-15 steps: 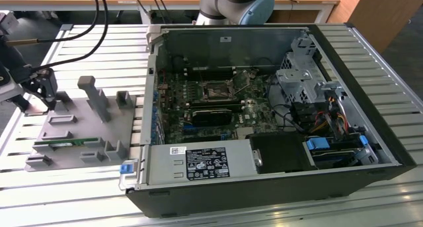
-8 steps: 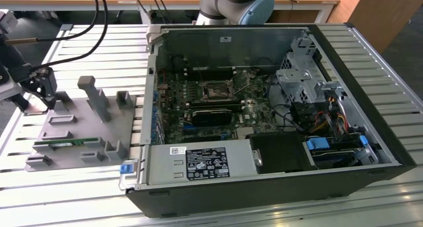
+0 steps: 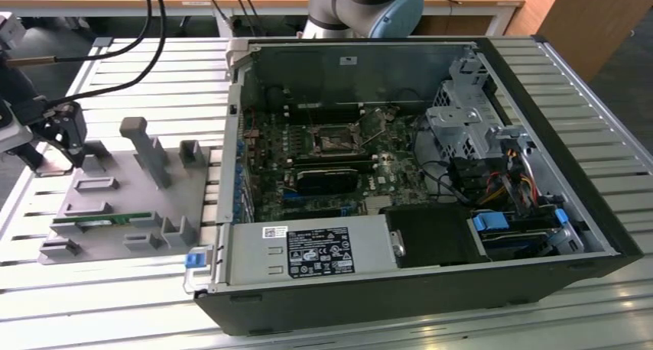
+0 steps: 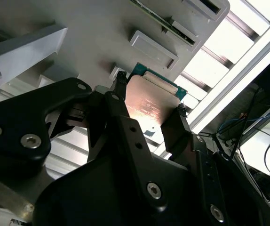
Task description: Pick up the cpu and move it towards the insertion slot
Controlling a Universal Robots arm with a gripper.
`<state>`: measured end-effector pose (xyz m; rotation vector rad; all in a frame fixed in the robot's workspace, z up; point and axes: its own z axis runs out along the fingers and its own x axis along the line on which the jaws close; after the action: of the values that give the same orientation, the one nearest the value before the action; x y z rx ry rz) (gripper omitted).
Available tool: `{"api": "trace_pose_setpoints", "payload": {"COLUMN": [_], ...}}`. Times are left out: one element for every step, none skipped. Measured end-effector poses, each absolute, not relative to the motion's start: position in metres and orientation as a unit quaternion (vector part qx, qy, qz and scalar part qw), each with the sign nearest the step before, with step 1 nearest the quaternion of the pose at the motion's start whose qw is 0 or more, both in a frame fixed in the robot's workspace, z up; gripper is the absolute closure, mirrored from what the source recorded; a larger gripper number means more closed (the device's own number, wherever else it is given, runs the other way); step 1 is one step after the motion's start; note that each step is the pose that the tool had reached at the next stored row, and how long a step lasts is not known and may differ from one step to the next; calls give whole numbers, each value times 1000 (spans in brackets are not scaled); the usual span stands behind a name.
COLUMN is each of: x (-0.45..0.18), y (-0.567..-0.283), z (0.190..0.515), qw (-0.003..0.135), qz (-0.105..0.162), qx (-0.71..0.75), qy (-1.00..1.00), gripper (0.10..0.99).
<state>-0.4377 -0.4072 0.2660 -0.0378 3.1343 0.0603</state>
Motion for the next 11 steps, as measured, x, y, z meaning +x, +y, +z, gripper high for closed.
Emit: {"api": "trace_pose_setpoints", "payload": {"x": [-438, -438, -438, -438, -438, -438, -438, -438, -438, -438, -438], "y": [-407, -407, -407, -407, -407, -407, -407, -407, -407, -407, -407], "z": [266, 267, 267, 267, 267, 268, 268, 268, 269, 269, 269], "qw": [3, 3, 3, 3, 3, 3, 3, 3, 3, 3, 3], "qz": [19, 19, 19, 19, 19, 19, 19, 19, 19, 19, 19], "qx": [-12, -12, -12, -12, -12, -12, -12, -12, -12, -12, -12], "qy": [1000, 1000, 1000, 1000, 1000, 1000, 1000, 1000, 1000, 1000, 1000], "gripper": [541, 541, 541, 541, 541, 541, 541, 541, 541, 541, 541]}}
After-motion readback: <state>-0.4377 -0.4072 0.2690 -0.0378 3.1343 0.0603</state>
